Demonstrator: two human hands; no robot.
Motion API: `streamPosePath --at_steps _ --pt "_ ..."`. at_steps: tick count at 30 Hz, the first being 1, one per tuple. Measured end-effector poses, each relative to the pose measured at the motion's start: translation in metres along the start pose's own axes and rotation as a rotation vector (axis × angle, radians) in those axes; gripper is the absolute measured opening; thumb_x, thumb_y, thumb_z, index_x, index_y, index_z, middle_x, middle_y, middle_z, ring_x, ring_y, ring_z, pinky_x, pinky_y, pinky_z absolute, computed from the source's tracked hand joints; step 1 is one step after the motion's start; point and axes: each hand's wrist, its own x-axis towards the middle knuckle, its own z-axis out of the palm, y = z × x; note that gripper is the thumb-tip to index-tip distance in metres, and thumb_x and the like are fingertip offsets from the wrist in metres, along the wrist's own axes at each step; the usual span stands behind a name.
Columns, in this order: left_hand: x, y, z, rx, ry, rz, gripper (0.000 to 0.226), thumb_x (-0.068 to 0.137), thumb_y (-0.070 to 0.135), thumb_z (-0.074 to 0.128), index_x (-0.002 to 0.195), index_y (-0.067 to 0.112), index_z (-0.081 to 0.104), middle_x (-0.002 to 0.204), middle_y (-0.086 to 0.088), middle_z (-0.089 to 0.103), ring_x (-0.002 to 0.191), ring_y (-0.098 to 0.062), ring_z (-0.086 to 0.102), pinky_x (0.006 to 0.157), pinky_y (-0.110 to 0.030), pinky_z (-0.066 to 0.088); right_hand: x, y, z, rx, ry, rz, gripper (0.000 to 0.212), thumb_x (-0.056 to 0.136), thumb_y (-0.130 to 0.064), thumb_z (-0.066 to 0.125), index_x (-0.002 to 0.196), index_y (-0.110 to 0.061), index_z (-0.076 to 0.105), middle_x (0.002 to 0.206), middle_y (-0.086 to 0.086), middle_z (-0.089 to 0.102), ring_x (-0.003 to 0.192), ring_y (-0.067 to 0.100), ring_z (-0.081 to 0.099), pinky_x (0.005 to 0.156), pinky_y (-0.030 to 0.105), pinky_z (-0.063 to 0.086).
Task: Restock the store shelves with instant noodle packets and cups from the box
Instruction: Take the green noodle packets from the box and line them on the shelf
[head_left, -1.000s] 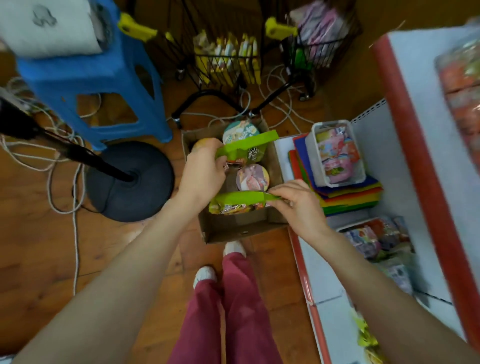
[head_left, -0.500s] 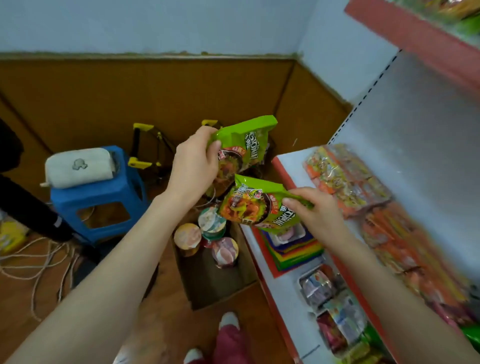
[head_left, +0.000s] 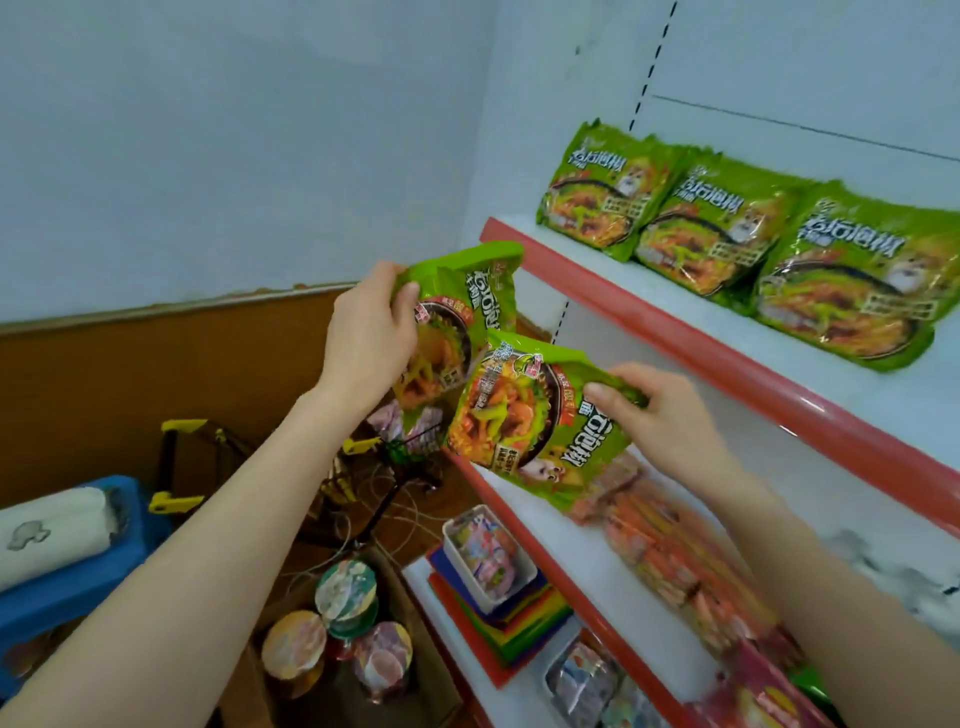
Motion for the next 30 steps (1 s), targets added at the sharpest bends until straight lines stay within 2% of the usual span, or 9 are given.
streamPosePath --at_steps 5,8,11,14,16,21,24,26,30 --pt "0.039 0.048 0.014 -0.123 -0.016 0.022 0.029 0.097 0.018 0.040 0.119 0.001 0.050 0.107 -0.024 0.058 0.091 -0.039 0.061 0.079 -0.050 0.051 0.017 0.000 -0.063 -0.004 0.125 -0.002 0.012 0.087 -0.017 0.061 0.075 -0.014 0.060 0.062 -0.008 0.054 0.055 -0.002 0.051 0.051 0.010 0.034" --pt "0.056 0.076 0.023 -0.113 0.037 0.041 0.029 0.097 0.015 0.041 0.119 -0.002 0.052 0.105 -0.017 0.059 0.097 -0.028 0.057 0.082 -0.028 0.039 0.028 0.001 -0.105 -0.034 0.190 -0.022 0.017 0.088 -0.020 0.060 0.073 -0.011 0.061 0.060 -0.005 0.054 0.051 0.000 0.046 0.048 0.012 0.032" --pt "0.069 0.104 0.030 -0.085 0.119 0.060 0.028 0.097 0.014 0.042 0.116 -0.002 0.055 0.112 -0.022 0.061 0.106 -0.033 0.054 0.078 -0.028 0.030 0.040 0.005 -0.148 -0.052 0.316 -0.017 0.027 0.088 -0.022 0.060 0.061 -0.018 0.056 0.048 -0.012 0.050 0.046 -0.001 0.042 0.047 0.014 0.028" --pt "0.078 0.126 0.041 -0.101 0.157 0.088 0.029 0.097 0.014 0.042 0.117 -0.002 0.055 0.116 -0.022 0.060 0.109 -0.034 0.052 0.081 -0.028 0.029 0.048 0.014 -0.184 -0.100 0.426 -0.014 0.029 0.087 -0.026 0.060 0.069 -0.004 0.058 0.056 -0.002 0.047 0.054 0.010 0.038 0.053 0.026 0.028" --pt "0.080 0.137 0.050 -0.114 0.164 0.097 0.030 0.097 0.015 0.042 0.118 -0.002 0.055 0.117 -0.022 0.059 0.110 -0.033 0.052 0.082 -0.028 0.030 0.050 0.023 -0.204 -0.128 0.479 0.009 0.026 0.087 -0.027 0.060 0.073 -0.006 0.059 0.058 0.002 0.046 0.055 0.013 0.039 0.054 0.027 0.029" --pt "0.076 0.154 0.071 -0.157 0.177 0.084 0.029 0.097 0.015 0.042 0.117 -0.002 0.055 0.116 -0.022 0.060 0.109 -0.033 0.052 0.083 -0.030 0.032 0.052 0.051 -0.235 -0.185 0.499 0.101 0.021 0.086 -0.025 0.060 0.074 -0.008 0.061 0.061 0.005 0.053 0.063 0.022 0.049 0.052 0.027 0.037" --pt "0.077 0.160 0.081 -0.162 0.176 0.082 0.030 0.097 0.015 0.042 0.117 -0.002 0.055 0.117 -0.022 0.059 0.110 -0.033 0.052 0.084 -0.030 0.032 0.054 0.068 -0.242 -0.211 0.442 0.174 0.024 0.084 -0.026 0.063 0.067 -0.009 0.060 0.059 0.006 0.053 0.065 0.023 0.050 0.062 0.028 0.037" --pt "0.079 0.164 0.087 -0.177 0.173 0.079 0.030 0.097 0.015 0.042 0.118 -0.002 0.055 0.117 -0.021 0.059 0.110 -0.032 0.051 0.081 -0.027 0.031 0.056 0.079 -0.241 -0.179 0.387 0.223 0.020 0.082 -0.026 0.066 0.078 -0.006 0.066 0.067 0.009 0.060 0.068 0.022 0.054 0.063 0.028 0.040" --pt "0.087 0.169 0.100 -0.198 0.160 0.076 0.030 0.097 0.016 0.042 0.118 0.000 0.055 0.117 -0.019 0.060 0.111 -0.031 0.051 0.078 -0.024 0.031 0.061 0.093 -0.236 -0.089 0.392 0.261 0.036 0.075 -0.030 0.073 0.102 -0.006 0.068 0.091 0.003 0.062 0.085 0.016 0.056 0.068 0.023 0.041"
